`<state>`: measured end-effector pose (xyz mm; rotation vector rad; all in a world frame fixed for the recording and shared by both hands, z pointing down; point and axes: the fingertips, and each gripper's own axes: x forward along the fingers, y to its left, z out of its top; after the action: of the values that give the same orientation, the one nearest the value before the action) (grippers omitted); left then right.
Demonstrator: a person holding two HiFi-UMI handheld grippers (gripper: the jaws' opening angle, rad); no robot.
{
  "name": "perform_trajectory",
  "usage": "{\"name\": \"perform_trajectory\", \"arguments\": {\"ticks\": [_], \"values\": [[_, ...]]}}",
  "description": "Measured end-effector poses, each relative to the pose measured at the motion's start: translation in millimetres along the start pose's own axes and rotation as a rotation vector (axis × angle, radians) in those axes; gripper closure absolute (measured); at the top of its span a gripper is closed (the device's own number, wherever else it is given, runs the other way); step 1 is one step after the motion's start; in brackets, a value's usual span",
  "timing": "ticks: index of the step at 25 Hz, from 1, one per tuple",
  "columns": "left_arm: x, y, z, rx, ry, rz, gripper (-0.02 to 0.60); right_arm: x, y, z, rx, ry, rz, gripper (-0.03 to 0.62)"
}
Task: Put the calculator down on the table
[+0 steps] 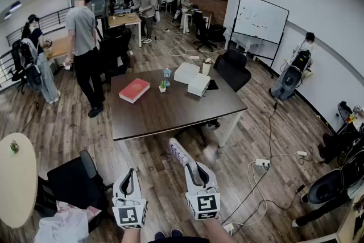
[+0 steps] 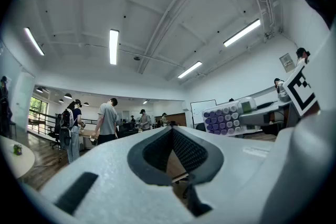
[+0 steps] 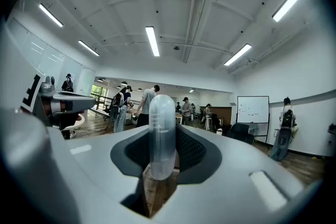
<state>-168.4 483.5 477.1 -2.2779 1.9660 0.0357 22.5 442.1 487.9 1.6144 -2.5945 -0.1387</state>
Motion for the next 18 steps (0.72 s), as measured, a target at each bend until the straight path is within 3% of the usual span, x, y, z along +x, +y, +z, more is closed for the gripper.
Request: {"name": "perform_trajectory", "arguments": {"ticks": [18], "values": [[-12, 27, 6, 0.012, -0.023, 0.0, 0.587, 1, 23, 9, -0.012, -0.017, 0.004, 0.479]]}}
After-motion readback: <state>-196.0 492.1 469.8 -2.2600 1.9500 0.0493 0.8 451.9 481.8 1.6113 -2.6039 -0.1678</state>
